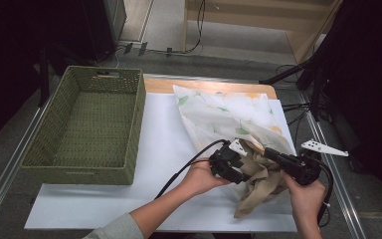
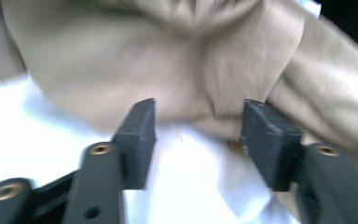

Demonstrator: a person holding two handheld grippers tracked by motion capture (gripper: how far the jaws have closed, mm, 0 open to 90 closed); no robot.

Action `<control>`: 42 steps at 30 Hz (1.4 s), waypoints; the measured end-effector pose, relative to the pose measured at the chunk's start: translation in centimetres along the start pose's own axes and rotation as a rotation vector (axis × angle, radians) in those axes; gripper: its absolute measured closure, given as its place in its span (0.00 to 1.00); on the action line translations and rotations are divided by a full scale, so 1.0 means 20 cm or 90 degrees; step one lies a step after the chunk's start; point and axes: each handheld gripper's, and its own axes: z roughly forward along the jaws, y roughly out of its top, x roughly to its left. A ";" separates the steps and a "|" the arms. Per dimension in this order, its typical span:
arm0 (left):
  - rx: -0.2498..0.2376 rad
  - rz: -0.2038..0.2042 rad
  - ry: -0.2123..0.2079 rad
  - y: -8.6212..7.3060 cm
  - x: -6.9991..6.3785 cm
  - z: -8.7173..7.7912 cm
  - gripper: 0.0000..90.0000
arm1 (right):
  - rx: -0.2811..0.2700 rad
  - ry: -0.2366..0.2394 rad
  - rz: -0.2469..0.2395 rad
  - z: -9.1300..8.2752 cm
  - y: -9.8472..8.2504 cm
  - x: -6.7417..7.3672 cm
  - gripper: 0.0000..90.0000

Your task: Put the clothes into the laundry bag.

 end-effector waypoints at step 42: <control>-0.090 -0.141 0.133 -0.57 0.04 -0.60 1.00 | 0.015 0.070 -0.040 0.16 0.08 0.17 0.99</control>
